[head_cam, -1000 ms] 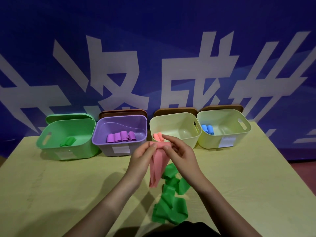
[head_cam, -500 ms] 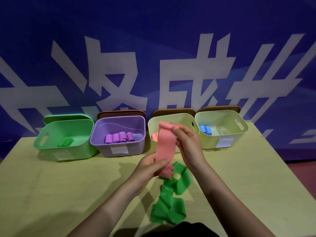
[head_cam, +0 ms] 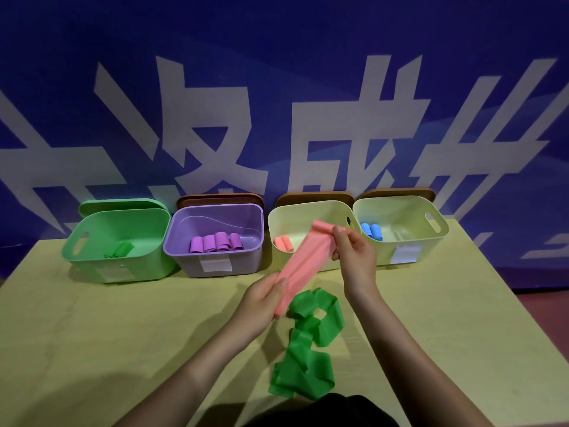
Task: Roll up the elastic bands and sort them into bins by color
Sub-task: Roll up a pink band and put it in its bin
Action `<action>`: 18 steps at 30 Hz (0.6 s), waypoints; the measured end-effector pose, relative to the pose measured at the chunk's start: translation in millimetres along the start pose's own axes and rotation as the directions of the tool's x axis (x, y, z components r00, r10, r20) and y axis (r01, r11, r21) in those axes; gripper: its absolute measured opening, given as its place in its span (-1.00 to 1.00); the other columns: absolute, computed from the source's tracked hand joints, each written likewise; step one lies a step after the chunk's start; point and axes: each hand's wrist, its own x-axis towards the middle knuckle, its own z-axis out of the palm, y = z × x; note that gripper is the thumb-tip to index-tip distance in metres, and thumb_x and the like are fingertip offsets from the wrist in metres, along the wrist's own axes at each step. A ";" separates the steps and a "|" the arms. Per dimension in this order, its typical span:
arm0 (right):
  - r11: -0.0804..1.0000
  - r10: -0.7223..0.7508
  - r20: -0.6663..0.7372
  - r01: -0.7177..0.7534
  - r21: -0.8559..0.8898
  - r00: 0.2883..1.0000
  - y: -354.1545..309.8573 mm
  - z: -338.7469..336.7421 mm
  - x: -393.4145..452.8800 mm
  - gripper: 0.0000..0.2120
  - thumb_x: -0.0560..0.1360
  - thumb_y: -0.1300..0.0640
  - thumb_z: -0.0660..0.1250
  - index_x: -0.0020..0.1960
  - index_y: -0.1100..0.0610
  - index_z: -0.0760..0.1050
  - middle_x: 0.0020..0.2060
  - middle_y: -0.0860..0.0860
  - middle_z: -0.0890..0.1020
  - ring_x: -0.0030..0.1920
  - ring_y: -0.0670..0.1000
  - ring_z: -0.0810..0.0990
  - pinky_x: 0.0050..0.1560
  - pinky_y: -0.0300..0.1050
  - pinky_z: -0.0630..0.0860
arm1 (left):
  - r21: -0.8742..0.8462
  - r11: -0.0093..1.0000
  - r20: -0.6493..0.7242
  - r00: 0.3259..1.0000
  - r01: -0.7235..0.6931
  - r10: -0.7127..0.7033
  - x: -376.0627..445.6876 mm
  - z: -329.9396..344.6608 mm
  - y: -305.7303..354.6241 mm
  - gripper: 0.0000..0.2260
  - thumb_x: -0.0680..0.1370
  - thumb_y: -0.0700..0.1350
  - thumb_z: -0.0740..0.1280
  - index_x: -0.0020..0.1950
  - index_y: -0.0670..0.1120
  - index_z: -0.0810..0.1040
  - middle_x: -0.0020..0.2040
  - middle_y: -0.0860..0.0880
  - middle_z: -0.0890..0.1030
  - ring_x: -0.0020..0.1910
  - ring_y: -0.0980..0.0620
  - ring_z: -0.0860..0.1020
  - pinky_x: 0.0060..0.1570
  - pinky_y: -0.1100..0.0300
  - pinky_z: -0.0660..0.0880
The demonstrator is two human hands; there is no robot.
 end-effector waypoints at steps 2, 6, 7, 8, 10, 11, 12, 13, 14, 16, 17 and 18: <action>1.000 0.014 -0.002 -0.014 -0.009 1.000 1.7 0.9 -1.1 -0.76 0.58 0.12 0.27 -0.23 0.11 0.56 -0.44 -0.02 0.49 -0.45 -0.16 0.41 -0.39 -0.33 0.39 | 0.013 1.000 0.022 1.000 0.006 -0.006 -1.1 0.3 -3.1 -0.82 0.66 -0.18 0.11 0.06 -0.10 0.51 -0.35 -0.06 0.42 -0.52 0.23 0.35 -0.46 0.37 0.30; 0.996 0.028 0.068 -0.034 0.085 0.997 3.0 7.5 -13.0 -0.80 0.58 0.19 0.27 -0.12 0.22 0.61 -0.45 -0.06 0.51 -0.44 -0.15 0.43 -0.43 -0.30 0.39 | -0.075 0.997 0.036 0.999 0.012 -0.009 -2.1 -0.1 -7.2 -0.75 0.54 -0.07 0.25 -0.16 -0.27 0.48 -0.35 -0.08 0.44 -0.35 0.06 0.43 -0.27 0.18 0.37; 0.995 0.025 0.097 -0.035 0.098 0.995 2.8 8.4 -16.4 -0.82 0.58 0.20 0.27 -0.10 0.22 0.62 -0.47 -0.09 0.51 -0.45 -0.16 0.42 -0.42 -0.30 0.38 | -0.077 0.997 0.045 0.999 0.023 -0.020 -2.1 -1.7 -5.9 -0.74 0.46 -0.05 0.25 -0.18 -0.27 0.50 -0.30 -0.10 0.48 -0.29 0.04 0.46 -0.20 0.19 0.39; 0.994 0.022 0.120 -0.035 0.103 0.992 3.1 9.2 -19.1 -0.83 0.58 0.20 0.28 -0.09 0.22 0.62 -0.49 -0.11 0.51 -0.46 -0.16 0.42 -0.42 -0.30 0.38 | -0.082 0.996 0.067 0.997 0.044 -0.039 -1.2 -3.6 -5.7 -0.73 0.41 -0.05 0.24 -0.15 -0.25 0.56 -0.24 -0.10 0.57 -0.21 0.04 0.52 -0.13 0.24 0.43; 0.993 0.015 0.150 -0.032 0.112 0.989 2.9 10.3 -23.6 -0.84 0.57 0.21 0.29 -0.07 0.22 0.62 -0.47 -0.13 0.53 -0.44 -0.16 0.41 -0.40 -0.31 0.37 | -0.104 0.992 0.134 0.989 0.077 -0.063 1.9 -7.7 -3.9 -0.70 0.40 -0.05 0.24 0.00 -0.14 0.64 -0.04 -0.09 0.67 0.00 0.05 0.59 0.05 0.29 0.44; 0.993 0.011 0.162 -0.030 0.118 0.987 2.1 11.1 -26.0 -0.84 0.57 0.21 0.29 -0.07 0.22 0.63 -0.44 -0.13 0.55 -0.43 -0.16 0.41 -0.39 -0.32 0.36 | -0.129 0.989 0.150 0.987 0.073 -0.054 2.9 -8.8 -1.2 -0.70 0.42 -0.04 0.24 0.06 -0.10 0.63 0.03 -0.09 0.66 0.07 0.04 0.58 0.11 0.26 0.44; 0.992 0.004 0.175 -0.026 0.123 0.985 2.1 12.2 -28.5 -0.84 0.57 0.22 0.29 -0.08 0.22 0.63 -0.41 -0.12 0.57 -0.41 -0.16 0.41 -0.39 -0.32 0.36 | -0.171 0.984 0.138 0.990 0.059 -0.036 3.7 -8.7 1.7 -0.72 0.46 -0.02 0.26 0.10 -0.06 0.62 0.06 -0.06 0.65 0.09 0.06 0.57 0.12 0.26 0.44; 0.992 -0.004 0.192 -0.020 0.125 0.981 1.4 13.4 -31.3 -0.84 0.57 0.22 0.29 -0.07 0.21 0.64 -0.39 -0.11 0.58 -0.40 -0.15 0.42 -0.38 -0.32 0.36 | -0.205 0.978 0.093 0.996 0.036 -0.017 4.3 -7.1 6.6 -0.76 0.51 0.00 0.27 0.11 -0.01 0.59 0.05 -0.01 0.65 0.08 0.11 0.57 0.07 0.29 0.45; 0.992 -0.014 0.204 -0.012 0.125 0.979 0.7 14.5 -34.0 -0.84 0.57 0.22 0.29 -0.07 0.21 0.64 -0.37 -0.09 0.59 -0.39 -0.14 0.42 -0.37 -0.30 0.36 | -0.241 0.971 0.033 0.999 0.008 0.000 5.7 -5.2 10.4 -0.79 0.54 0.02 0.28 0.12 0.02 0.57 0.02 0.05 0.65 0.03 0.17 0.58 0.01 0.34 0.46; 0.994 -0.029 0.201 0.006 0.112 0.979 -0.4 16.5 -37.4 -0.84 0.57 0.21 0.29 -0.06 0.19 0.64 -0.38 -0.08 0.59 -0.41 -0.14 0.43 -0.38 -0.29 0.37 | -0.277 0.960 -0.075 0.997 -0.050 0.030 8.0 -0.4 18.2 -0.81 0.56 0.02 0.25 0.10 0.00 0.55 -0.04 0.08 0.63 -0.06 0.26 0.56 -0.08 0.43 0.45; 0.995 -0.034 0.189 0.016 0.098 0.981 -1.2 17.4 -38.5 -0.84 0.57 0.20 0.29 -0.06 0.19 0.64 -0.39 -0.07 0.59 -0.41 -0.14 0.43 -0.39 -0.28 0.37 | -0.275 0.959 -0.103 0.994 -0.065 0.038 9.0 2.0 20.9 -0.83 0.57 -0.01 0.23 0.08 -0.02 0.55 -0.06 0.08 0.62 -0.10 0.28 0.55 -0.10 0.44 0.43; 0.996 -0.038 0.177 0.023 0.086 0.984 -0.8 18.5 -38.9 -0.84 0.58 0.18 0.29 -0.05 0.18 0.64 -0.39 -0.04 0.59 -0.41 -0.12 0.43 -0.39 -0.26 0.38 | -0.271 0.960 -0.114 0.993 -0.071 0.041 9.3 5.0 23.7 -0.85 0.58 -0.05 0.23 0.08 -0.03 0.55 -0.06 0.07 0.61 -0.13 0.29 0.55 -0.12 0.44 0.43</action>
